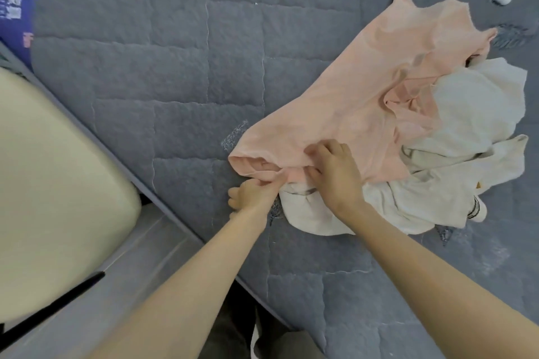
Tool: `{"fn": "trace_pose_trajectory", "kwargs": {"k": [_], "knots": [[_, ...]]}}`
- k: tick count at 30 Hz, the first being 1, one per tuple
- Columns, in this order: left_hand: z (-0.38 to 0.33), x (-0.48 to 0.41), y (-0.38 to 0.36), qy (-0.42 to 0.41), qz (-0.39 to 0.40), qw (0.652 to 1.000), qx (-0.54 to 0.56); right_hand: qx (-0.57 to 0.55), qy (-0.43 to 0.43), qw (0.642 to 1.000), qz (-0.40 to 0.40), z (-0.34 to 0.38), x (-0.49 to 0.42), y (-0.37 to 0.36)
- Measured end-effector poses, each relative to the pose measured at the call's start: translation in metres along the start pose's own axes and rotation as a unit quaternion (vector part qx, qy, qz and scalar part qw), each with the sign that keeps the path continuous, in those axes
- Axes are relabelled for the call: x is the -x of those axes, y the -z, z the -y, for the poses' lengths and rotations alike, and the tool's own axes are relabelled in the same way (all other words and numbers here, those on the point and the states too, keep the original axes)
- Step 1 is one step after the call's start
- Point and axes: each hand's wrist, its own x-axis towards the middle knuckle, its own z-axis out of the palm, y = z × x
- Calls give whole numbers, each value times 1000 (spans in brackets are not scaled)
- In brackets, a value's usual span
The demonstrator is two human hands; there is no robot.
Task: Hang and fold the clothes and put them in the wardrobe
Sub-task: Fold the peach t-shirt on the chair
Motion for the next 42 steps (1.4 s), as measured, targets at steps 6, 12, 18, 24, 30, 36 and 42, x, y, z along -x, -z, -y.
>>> {"fn": "trace_pose_trajectory", "kwargs": {"k": [6, 12, 18, 24, 30, 36, 42], "knots": [[-16, 15, 9, -44, -9, 989, 140, -190, -79, 976, -69, 11, -8, 42], [-27, 62, 58, -209, -26, 929, 303, -244, -54, 956, -153, 45, -7, 116], [-37, 122, 131, -249, -118, 870, 410, -243, 60, 949, -192, 101, 17, 197], [3, 204, 214, -355, -277, 816, 362, -226, 130, 949, -177, 165, 70, 254], [109, 293, 280, -406, -350, 838, 101, -192, 163, 957, -147, 203, 140, 278], [183, 365, 305, -417, -331, 845, -45, -249, 132, 953, -113, 222, 192, 255], [221, 422, 310, -435, -257, 862, 35, -212, 107, 971, -23, 229, 232, 214]]}}
